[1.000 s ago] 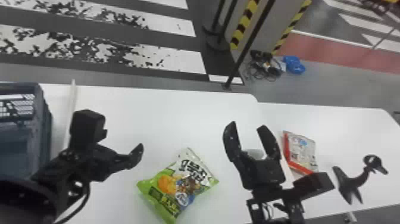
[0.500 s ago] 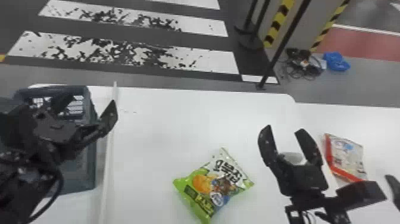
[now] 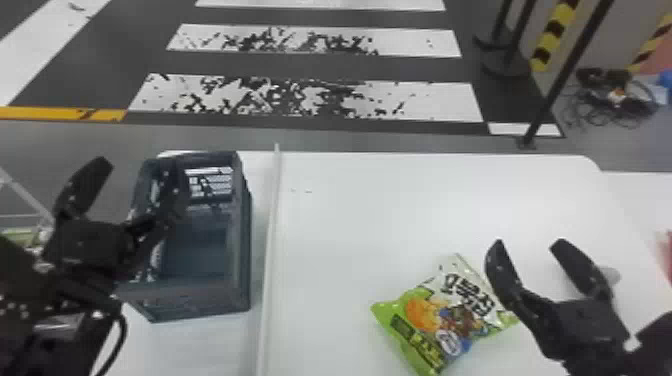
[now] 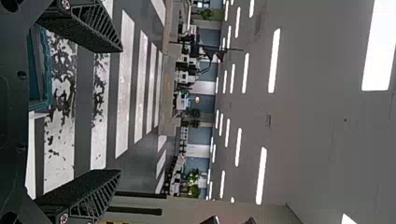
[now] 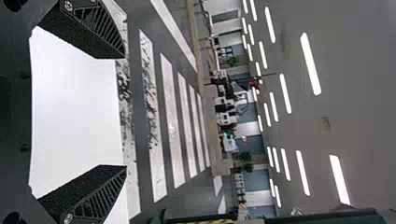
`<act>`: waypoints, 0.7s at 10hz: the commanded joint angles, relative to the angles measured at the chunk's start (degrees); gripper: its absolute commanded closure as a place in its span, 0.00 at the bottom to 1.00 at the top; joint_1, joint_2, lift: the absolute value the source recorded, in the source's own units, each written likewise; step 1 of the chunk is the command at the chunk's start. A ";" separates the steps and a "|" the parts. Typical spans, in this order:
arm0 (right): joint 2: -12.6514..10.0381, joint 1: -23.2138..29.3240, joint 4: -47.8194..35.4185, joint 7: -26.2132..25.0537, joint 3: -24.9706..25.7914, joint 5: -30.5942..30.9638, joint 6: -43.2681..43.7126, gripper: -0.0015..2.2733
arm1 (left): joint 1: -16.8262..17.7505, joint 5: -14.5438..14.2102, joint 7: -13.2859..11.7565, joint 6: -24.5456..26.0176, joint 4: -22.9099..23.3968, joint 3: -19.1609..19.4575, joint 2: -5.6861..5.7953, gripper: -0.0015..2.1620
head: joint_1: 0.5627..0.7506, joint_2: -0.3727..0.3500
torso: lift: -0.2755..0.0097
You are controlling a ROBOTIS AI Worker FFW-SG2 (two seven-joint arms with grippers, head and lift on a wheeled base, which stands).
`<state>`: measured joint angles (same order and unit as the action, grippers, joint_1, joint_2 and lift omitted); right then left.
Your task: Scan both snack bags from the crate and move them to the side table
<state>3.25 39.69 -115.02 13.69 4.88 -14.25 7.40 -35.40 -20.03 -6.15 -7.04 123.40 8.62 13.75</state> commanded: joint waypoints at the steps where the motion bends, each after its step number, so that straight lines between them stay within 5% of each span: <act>1: 0.53 0.92 -0.56 0.02 -2.16 3.35 -4.20 0.04 | -1.16 -0.89 -0.27 -0.91 -0.27 1.40 -0.30 0.04 | 0.70 0.61 | 0.86; 4: 2.20 2.68 -2.85 -1.83 -8.93 13.63 -12.11 0.04 | -3.09 -3.18 -1.50 -2.49 -1.06 5.00 -0.30 0.03 | 0.70 0.77 | 0.86; 7: 6.95 2.06 -4.60 -13.34 -21.67 28.40 -25.64 0.04 | -4.76 -5.37 -3.34 -3.02 -1.41 8.60 -0.30 0.03 | 0.70 0.95 | 0.86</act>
<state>9.50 42.01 -119.44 0.37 -14.37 11.38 -15.35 -40.01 -25.10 -9.39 -9.87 122.07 16.69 13.45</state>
